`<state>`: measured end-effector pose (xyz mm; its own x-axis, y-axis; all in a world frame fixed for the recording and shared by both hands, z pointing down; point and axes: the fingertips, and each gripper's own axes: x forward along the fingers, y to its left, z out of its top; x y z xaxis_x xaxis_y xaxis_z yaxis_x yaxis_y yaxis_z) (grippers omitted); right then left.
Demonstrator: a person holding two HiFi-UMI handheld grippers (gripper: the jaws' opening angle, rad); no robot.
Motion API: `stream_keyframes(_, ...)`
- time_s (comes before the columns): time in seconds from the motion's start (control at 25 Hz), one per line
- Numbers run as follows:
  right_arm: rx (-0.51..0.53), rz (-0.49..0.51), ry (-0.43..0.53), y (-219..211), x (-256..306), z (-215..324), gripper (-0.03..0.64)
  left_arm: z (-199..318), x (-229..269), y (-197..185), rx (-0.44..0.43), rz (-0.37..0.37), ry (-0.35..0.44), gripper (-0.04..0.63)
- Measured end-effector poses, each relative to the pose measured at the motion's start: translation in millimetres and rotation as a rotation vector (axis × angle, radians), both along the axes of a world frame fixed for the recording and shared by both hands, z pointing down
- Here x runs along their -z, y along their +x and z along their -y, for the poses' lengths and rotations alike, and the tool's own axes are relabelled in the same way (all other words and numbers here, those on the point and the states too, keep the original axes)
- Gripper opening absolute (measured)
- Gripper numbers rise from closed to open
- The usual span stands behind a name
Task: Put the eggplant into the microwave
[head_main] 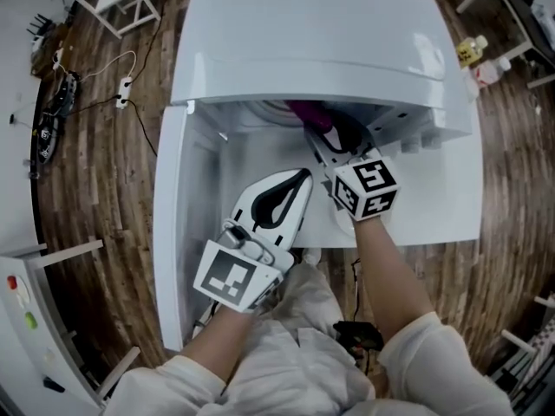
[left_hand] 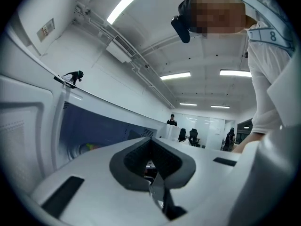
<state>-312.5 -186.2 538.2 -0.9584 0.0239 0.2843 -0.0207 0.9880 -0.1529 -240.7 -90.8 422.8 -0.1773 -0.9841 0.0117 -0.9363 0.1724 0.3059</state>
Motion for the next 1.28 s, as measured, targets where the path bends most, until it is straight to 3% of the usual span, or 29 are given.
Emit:
stream_keyframes(0.44,-0.063,-0.094,0.105,-24,-16,11,0.213,15,-17,-21,0.060,0.012,-0.038,0.002)
stream_keyframes(0.76,-0.054,-0.201,0.186,-25,-33,8,0.227,13,-24,-22,0.067,-0.003,-0.062,0.002)
stream_keyframes(0.88,-0.043,-0.196,0.178,-22,-32,5,0.275,13,-21,-24,0.074,0.009,-0.058,0.002)
stream_keyframes(1.28,0.014,-0.139,0.138,-6,-15,-8,0.276,15,-21,-17,0.071,0.021,-0.065,0.002)
